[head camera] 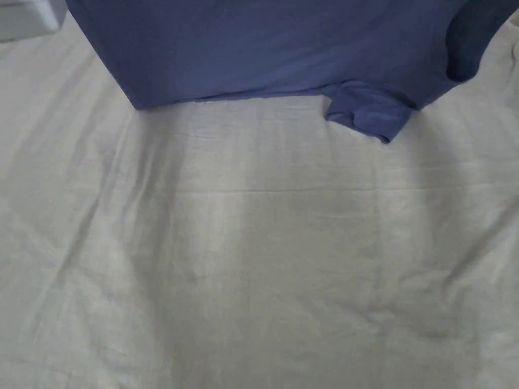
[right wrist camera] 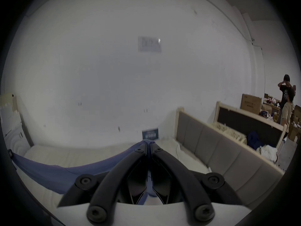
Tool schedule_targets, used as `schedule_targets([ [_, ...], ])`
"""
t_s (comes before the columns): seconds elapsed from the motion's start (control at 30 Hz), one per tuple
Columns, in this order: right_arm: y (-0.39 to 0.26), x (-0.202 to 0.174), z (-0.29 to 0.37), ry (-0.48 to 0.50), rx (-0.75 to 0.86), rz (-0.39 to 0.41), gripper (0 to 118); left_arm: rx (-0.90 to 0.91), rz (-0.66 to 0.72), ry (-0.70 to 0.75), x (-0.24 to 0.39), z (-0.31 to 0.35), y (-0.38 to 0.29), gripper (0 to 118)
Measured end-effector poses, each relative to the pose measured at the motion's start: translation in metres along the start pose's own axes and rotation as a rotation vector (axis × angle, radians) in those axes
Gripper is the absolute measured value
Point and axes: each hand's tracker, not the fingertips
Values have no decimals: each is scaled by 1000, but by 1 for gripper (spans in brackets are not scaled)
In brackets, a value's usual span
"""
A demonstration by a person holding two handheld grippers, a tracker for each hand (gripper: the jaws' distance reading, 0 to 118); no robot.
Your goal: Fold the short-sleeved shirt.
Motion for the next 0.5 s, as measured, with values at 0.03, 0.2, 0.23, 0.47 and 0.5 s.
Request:
schedule_targets([
  [0.03,-18,2,-7,-3,-38,-3,1,-39,-11,4,2,-2,-19,0],
  [0.2,-113,18,-37,-18,-222,-36,1,-196,-31,-16,6,-6,-107,0],
  [0.23,-130,21,-40,-18,-244,-46,1,-219,-40,-16,6,-5,-122,0],
  [0.47,-255,48,-38,-24,-454,-94,1,-398,-56,-29,-11,19,-220,0],
  [0.5,-271,51,-36,-29,-485,-90,1,-416,-70,-27,-14,25,-232,0],
])
